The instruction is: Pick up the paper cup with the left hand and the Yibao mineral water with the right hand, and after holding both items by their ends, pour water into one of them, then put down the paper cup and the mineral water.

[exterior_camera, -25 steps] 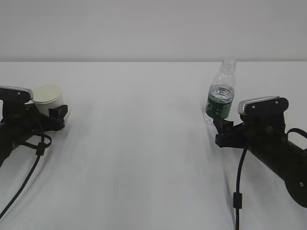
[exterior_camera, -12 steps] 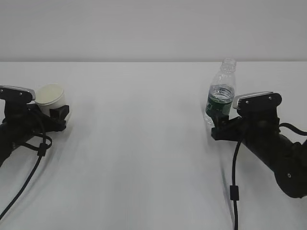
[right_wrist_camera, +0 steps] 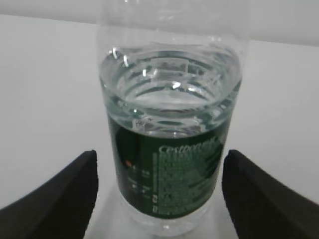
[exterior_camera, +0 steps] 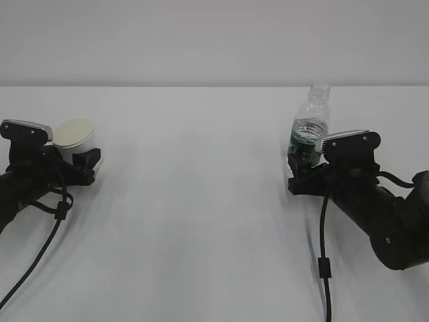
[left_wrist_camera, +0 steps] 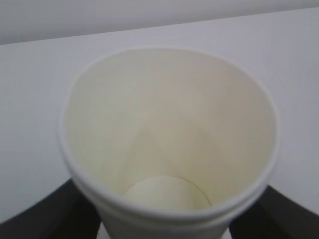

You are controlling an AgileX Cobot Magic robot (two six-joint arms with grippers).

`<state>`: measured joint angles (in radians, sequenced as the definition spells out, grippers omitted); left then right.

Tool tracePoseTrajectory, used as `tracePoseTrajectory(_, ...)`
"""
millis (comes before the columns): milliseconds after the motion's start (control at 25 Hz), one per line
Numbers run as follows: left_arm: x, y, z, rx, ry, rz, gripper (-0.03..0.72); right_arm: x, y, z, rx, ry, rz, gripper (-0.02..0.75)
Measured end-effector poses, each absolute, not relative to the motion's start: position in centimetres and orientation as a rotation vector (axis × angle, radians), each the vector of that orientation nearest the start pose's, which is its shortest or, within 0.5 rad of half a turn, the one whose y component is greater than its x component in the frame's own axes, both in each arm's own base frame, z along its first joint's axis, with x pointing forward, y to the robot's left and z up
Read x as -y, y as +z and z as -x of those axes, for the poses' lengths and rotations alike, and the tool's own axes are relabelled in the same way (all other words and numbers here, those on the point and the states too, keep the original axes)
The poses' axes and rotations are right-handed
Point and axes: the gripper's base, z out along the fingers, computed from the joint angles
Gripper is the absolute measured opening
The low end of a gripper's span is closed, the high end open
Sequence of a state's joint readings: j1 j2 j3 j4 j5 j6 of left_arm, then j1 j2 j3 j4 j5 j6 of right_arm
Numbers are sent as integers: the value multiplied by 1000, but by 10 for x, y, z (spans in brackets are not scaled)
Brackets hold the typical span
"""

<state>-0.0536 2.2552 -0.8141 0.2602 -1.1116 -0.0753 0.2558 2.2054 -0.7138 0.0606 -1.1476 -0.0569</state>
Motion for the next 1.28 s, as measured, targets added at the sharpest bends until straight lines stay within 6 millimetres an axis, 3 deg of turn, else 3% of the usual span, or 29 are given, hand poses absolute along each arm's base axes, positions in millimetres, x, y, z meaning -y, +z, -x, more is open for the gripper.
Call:
tracePoseTrajectory(880, 44, 55, -367, -1805, -240, -291, 494, -92, 55, -372, -1809, 105, 229, 592)
tracePoseTrajectory(1280, 45, 54, -367, -1804, -245, -302, 494, -92, 51, -372, -1856, 97, 236, 592)
